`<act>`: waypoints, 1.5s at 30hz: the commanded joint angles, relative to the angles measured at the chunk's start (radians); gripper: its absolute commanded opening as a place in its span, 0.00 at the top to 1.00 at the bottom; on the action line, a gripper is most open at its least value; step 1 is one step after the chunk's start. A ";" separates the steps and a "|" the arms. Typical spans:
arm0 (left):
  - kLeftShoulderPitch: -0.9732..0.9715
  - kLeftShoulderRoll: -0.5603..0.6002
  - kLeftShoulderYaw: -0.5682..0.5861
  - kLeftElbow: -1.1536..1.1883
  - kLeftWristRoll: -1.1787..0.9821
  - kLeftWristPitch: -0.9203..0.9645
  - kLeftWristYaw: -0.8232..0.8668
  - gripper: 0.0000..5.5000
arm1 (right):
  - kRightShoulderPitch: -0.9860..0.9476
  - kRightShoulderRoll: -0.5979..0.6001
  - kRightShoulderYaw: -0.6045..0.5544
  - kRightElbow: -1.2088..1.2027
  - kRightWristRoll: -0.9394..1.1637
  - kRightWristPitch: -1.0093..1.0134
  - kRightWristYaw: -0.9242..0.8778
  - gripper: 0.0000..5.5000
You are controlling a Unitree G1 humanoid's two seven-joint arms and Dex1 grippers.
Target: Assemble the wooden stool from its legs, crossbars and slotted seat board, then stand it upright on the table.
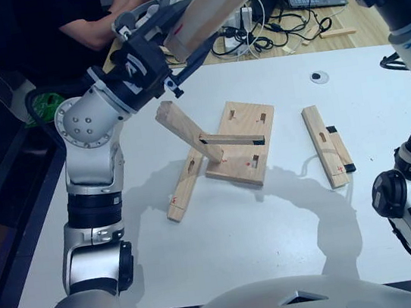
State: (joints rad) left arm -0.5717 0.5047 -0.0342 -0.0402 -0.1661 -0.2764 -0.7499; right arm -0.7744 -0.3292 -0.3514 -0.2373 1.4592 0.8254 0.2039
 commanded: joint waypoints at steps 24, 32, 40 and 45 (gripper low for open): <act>-0.028 0.015 0.345 0.327 0.124 0.170 0.599 0.06 | 0.265 -0.174 -0.063 -0.059 -0.345 -0.156 -0.147 0.81; 0.175 -0.221 0.353 0.085 -0.083 0.427 0.674 0.06 | 0.543 -0.214 -0.120 -0.223 -0.251 -0.030 -0.210 0.81; 0.297 -0.300 0.254 -0.033 -0.098 0.620 0.682 0.06 | 0.645 -0.189 -0.128 -0.274 0.014 -0.009 -0.385 0.81; 0.360 -0.269 0.130 -0.141 -0.118 0.847 0.604 0.06 | 0.704 -0.191 -0.104 -0.275 0.047 -0.018 -0.394 0.81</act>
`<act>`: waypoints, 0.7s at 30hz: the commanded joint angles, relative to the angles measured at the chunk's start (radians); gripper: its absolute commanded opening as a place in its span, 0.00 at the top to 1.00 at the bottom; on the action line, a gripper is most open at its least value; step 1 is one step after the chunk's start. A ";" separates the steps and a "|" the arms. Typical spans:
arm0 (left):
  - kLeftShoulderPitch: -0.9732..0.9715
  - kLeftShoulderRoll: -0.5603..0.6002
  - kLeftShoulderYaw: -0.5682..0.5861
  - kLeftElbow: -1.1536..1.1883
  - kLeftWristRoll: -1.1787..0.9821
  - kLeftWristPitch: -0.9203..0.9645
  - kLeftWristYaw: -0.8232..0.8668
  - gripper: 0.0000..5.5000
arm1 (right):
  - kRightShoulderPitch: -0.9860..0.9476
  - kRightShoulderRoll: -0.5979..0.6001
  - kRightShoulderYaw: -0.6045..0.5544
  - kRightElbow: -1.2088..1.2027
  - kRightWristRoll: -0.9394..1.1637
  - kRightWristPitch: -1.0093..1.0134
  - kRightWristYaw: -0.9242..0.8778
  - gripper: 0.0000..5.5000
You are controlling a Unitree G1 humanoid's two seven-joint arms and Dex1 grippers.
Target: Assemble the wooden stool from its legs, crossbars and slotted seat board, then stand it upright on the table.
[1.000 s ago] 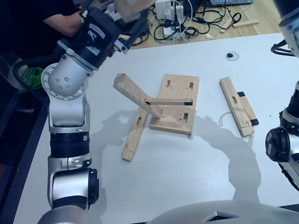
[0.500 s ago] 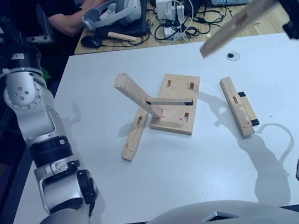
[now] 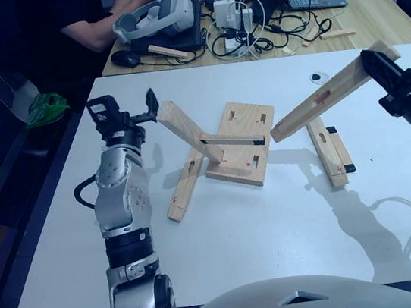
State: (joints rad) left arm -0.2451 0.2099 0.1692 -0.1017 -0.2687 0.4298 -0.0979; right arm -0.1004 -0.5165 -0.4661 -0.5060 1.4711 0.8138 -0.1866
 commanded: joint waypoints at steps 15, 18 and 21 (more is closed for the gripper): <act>0.035 -0.008 -0.149 -0.310 -0.113 0.556 -0.035 0.06 | 0.027 0.029 0.115 0.205 -0.203 -0.096 0.196 0.81; 0.003 -0.001 -0.134 -0.262 -0.086 0.513 -0.029 0.06 | -0.027 0.001 0.146 0.303 -0.298 -0.112 0.314 0.81; -0.026 -0.015 -0.118 -0.223 -0.068 0.469 -0.017 0.06 | -0.081 -0.018 0.166 0.365 -0.362 -0.113 0.389 0.81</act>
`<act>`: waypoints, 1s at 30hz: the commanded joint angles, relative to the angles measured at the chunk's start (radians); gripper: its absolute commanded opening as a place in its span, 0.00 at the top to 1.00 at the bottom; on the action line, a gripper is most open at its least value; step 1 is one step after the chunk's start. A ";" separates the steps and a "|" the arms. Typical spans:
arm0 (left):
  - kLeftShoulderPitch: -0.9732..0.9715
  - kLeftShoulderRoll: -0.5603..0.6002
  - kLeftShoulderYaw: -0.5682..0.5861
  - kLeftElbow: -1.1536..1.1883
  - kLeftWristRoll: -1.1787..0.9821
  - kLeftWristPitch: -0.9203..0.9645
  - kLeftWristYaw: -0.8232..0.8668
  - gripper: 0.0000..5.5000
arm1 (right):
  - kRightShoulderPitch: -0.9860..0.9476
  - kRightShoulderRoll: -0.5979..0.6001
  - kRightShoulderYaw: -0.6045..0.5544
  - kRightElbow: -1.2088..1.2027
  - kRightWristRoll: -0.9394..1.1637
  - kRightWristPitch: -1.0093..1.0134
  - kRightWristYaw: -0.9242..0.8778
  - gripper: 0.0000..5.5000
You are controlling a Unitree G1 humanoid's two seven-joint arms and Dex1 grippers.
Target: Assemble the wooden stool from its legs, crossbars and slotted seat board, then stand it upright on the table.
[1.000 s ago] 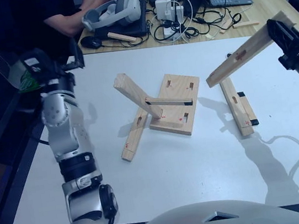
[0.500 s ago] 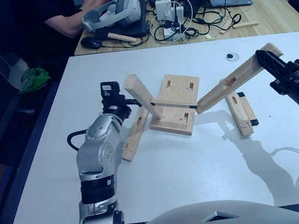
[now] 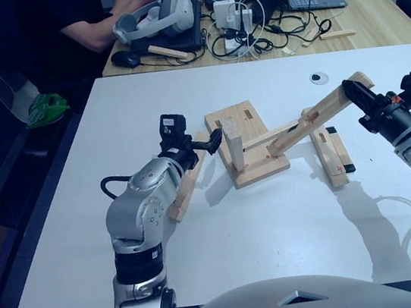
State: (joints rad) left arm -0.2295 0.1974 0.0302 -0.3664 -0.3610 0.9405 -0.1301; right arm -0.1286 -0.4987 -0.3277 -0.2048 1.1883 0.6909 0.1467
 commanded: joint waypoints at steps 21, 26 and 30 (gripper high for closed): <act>-0.085 -0.095 0.052 0.126 0.047 -0.231 0.057 0.06 | -0.177 -0.031 0.249 -0.062 -0.326 0.139 0.175 0.81; -0.084 -0.091 0.051 0.129 0.049 -0.234 0.056 0.06 | -0.139 0.018 0.222 -0.088 -0.358 0.063 0.182 0.81; -0.089 -0.091 0.050 0.131 0.050 -0.236 0.056 0.06 | -0.105 -0.030 0.302 -0.100 -0.470 0.046 0.222 0.81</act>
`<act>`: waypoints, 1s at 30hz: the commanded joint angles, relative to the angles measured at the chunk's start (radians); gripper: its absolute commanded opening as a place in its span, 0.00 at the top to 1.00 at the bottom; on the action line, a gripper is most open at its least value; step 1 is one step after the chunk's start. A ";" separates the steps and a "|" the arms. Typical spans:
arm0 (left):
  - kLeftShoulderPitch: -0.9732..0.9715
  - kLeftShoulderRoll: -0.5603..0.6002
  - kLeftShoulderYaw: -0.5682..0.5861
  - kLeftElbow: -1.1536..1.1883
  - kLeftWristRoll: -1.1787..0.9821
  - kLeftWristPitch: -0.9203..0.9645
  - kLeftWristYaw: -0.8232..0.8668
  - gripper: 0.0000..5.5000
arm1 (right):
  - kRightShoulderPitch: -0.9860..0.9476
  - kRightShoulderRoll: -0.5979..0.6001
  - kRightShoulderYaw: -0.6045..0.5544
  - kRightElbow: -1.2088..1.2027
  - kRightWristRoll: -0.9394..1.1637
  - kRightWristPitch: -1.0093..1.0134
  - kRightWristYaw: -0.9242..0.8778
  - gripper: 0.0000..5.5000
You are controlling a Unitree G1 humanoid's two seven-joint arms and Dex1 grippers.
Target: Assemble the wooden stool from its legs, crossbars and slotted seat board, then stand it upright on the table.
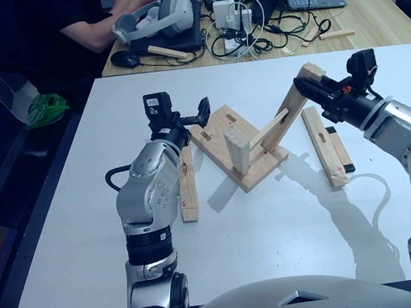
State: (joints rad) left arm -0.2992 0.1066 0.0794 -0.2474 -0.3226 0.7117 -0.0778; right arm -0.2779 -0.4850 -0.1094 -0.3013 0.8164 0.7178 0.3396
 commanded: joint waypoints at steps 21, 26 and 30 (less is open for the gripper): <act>-0.039 -0.034 0.004 0.056 0.015 -0.065 0.017 0.06 | -0.081 0.173 0.040 -0.029 -0.270 -0.082 -0.120 0.34; -0.035 -0.026 0.007 0.076 0.020 -0.088 0.007 0.06 | -0.258 0.193 -0.018 -0.084 -0.264 -0.146 -0.146 0.34; -0.061 -0.052 0.090 0.093 0.063 -0.244 0.106 0.06 | -0.363 0.176 0.060 -0.133 -0.269 -0.099 -0.100 0.34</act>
State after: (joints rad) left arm -0.3332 0.0680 0.1100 -0.1698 -0.2859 0.5487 -0.0347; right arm -0.5965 -0.2968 -0.0968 -0.4032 0.5435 0.5748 0.2121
